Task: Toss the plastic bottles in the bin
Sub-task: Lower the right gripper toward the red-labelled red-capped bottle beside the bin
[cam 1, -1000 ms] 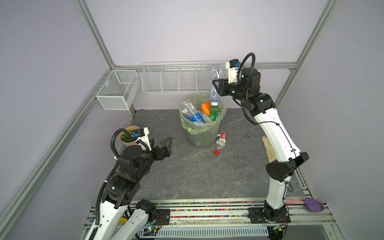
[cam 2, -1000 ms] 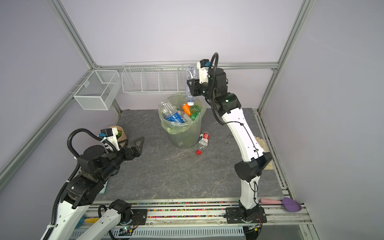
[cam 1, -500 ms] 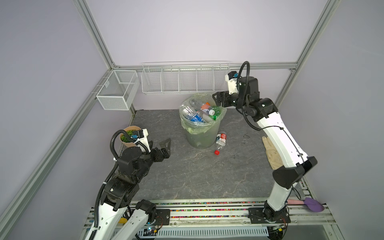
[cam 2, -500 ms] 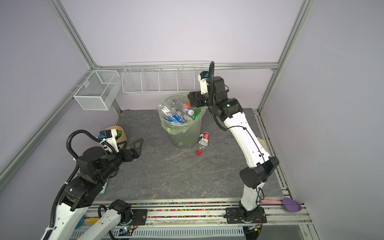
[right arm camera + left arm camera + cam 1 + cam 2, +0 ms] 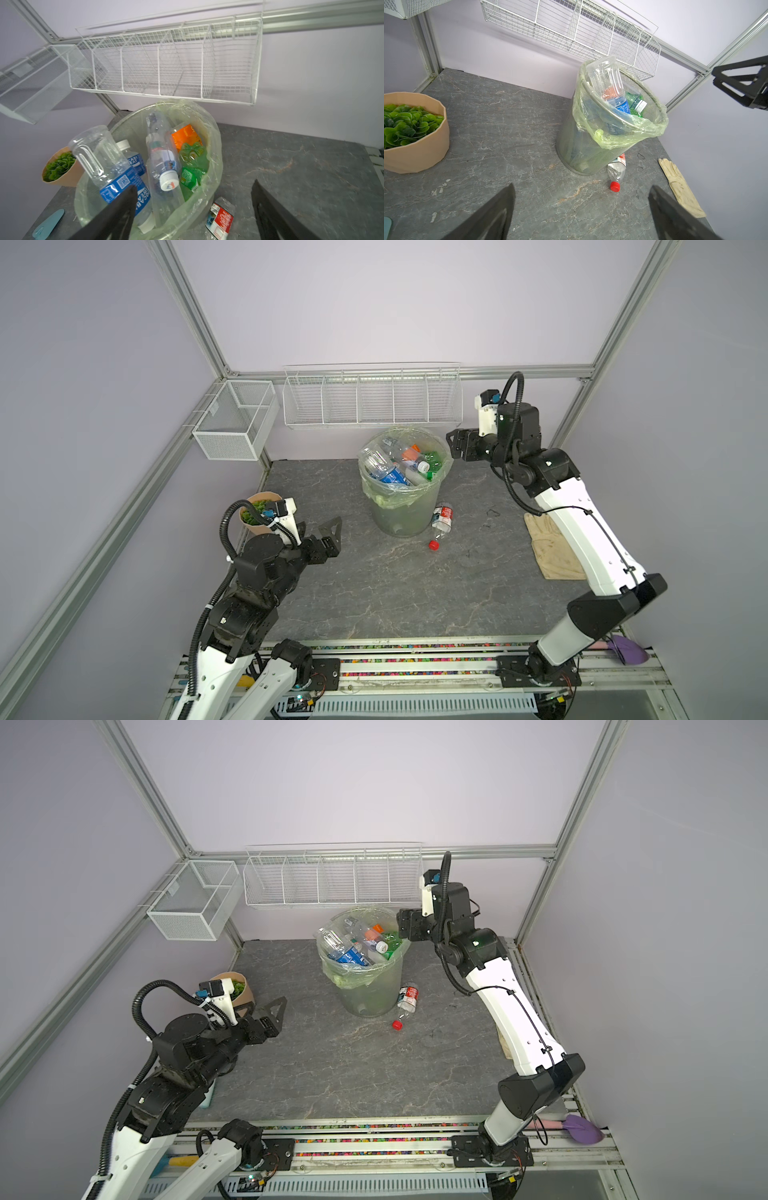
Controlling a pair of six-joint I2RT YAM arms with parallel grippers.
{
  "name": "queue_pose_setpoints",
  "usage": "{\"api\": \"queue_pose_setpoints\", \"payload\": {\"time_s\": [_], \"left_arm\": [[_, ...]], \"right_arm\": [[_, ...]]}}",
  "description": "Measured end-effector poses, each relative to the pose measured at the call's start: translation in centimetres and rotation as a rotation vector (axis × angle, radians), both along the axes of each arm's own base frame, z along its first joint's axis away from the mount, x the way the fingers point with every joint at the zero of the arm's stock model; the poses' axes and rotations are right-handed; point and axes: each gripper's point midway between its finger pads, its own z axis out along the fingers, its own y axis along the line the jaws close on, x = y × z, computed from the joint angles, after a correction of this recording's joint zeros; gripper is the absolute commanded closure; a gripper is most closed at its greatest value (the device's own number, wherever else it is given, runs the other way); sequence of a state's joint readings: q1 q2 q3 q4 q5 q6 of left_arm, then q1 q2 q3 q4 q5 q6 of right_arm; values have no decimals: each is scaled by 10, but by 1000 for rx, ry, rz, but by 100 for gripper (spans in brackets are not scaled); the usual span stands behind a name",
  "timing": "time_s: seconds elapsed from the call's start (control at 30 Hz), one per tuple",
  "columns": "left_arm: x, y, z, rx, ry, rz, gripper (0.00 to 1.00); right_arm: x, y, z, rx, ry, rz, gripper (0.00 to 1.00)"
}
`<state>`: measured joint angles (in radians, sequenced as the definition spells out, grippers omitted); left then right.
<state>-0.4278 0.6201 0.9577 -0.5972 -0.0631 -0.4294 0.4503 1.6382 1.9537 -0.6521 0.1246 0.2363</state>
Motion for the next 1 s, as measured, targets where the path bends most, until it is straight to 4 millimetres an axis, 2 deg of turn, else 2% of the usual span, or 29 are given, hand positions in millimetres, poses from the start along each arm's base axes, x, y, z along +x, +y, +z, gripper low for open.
{"api": "queue_pose_setpoints", "payload": {"time_s": [0.17, 0.37, 0.47, 0.6, 0.8, 1.0], "left_arm": [[0, 0, 0, -1, 0, 0, 1], [1, -1, -1, 1, 3, -1, 1], [2, -1, -2, 1, 6, -1, 1], [3, -2, -1, 0, 4, -3, 1], [3, -2, -5, 1, 11, -3, 1], [4, -2, -6, 0, 13, -3, 1]], "right_arm": [[0, -27, -50, -16, 118, -76, 12], [-1, -56, -89, 26, 225, -145, 12], [-2, -64, -113, 46, 287, -162, 12], [-7, -67, -147, 75, 376, -160, 9], [-8, -61, -193, 124, 486, -137, 0], [-3, -47, -242, 165, 604, -96, 10]]}}
